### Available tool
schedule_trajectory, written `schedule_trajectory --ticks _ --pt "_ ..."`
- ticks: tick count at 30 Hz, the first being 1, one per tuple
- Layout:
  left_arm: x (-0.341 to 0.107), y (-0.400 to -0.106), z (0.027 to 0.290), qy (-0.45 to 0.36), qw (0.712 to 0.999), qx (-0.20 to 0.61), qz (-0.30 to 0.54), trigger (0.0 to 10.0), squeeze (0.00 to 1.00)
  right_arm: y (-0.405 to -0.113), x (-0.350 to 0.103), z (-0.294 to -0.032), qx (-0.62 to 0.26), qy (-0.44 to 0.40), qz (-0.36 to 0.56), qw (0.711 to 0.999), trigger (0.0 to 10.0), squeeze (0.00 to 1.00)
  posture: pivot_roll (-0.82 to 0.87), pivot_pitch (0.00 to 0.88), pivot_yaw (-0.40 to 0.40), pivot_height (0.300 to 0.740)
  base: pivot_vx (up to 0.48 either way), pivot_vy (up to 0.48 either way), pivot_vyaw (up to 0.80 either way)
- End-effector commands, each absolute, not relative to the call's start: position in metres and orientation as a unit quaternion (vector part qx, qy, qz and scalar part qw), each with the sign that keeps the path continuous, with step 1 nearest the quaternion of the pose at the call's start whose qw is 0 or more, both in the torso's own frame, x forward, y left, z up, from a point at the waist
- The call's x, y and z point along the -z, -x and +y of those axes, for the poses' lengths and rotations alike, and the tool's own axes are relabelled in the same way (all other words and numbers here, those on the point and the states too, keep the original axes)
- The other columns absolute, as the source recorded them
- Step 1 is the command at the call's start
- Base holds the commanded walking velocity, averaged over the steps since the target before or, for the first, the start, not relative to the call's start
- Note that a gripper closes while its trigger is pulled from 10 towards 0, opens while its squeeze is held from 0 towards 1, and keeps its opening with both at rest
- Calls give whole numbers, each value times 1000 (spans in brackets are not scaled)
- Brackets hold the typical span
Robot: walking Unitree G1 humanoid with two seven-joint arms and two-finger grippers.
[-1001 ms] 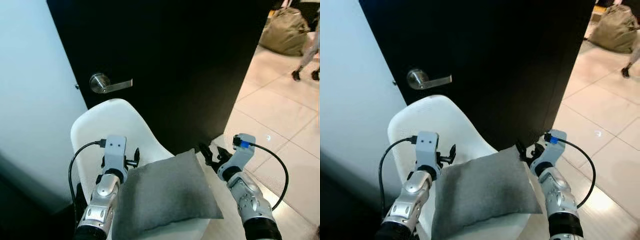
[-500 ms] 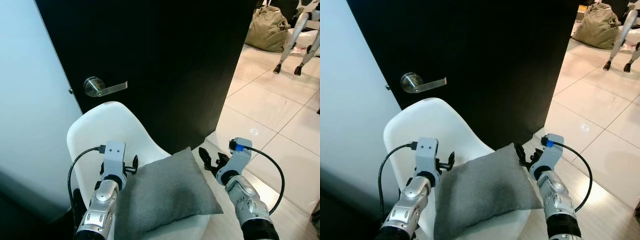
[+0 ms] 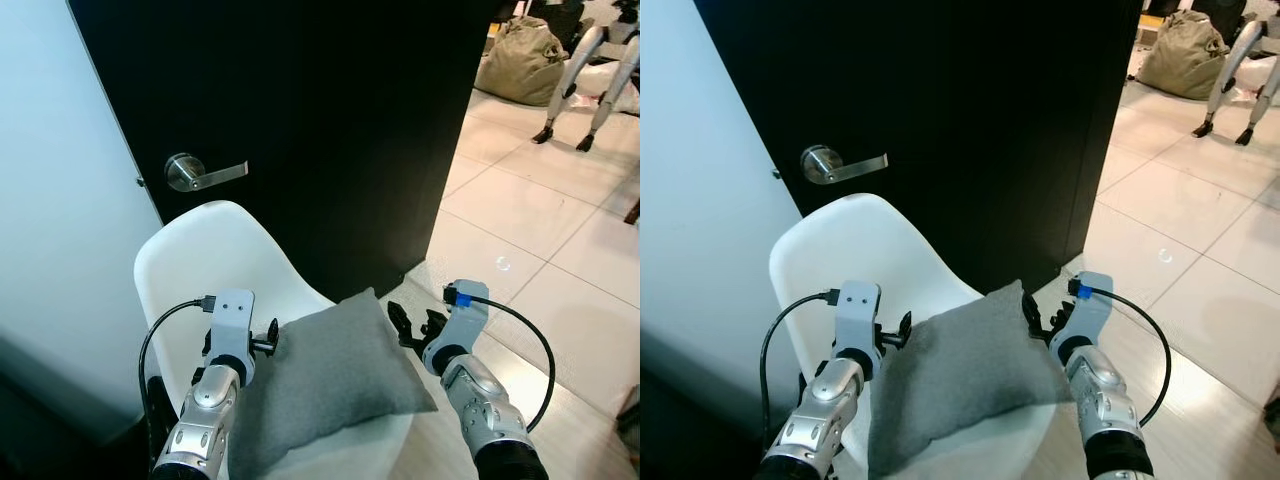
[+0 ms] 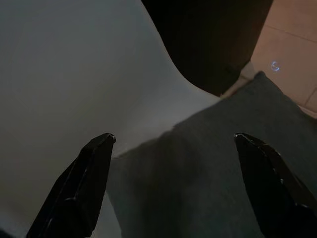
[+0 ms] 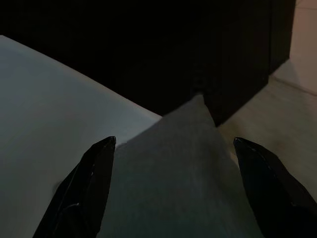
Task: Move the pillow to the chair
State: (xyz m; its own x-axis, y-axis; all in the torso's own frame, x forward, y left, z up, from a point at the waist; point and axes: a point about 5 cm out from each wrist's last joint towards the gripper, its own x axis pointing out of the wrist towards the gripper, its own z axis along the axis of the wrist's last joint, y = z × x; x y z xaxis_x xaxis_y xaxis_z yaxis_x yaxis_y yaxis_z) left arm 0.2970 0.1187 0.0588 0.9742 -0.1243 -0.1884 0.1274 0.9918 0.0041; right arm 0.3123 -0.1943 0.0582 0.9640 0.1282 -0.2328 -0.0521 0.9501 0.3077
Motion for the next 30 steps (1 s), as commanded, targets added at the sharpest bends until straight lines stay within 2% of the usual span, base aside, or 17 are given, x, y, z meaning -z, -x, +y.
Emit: schedule_trajectory --ticks 1,7,30 --pt "-51 -293 121 -15 992 60 113 10000 0 -313 -57 -192 -48 -139 129 981 10000 0 -67 52 26 740 -345 0 0" --pt "-52 -294 121 -13 992 58 108 10000 0 -313 -56 -190 -48 -133 131 981 10000 0 -66 54 28 740 -326 0 0" --pt "-55 -297 120 -14 993 56 104 10000 0 -313 -55 -190 -53 -120 131 983 10000 0 -72 56 27 740 0 0 0"
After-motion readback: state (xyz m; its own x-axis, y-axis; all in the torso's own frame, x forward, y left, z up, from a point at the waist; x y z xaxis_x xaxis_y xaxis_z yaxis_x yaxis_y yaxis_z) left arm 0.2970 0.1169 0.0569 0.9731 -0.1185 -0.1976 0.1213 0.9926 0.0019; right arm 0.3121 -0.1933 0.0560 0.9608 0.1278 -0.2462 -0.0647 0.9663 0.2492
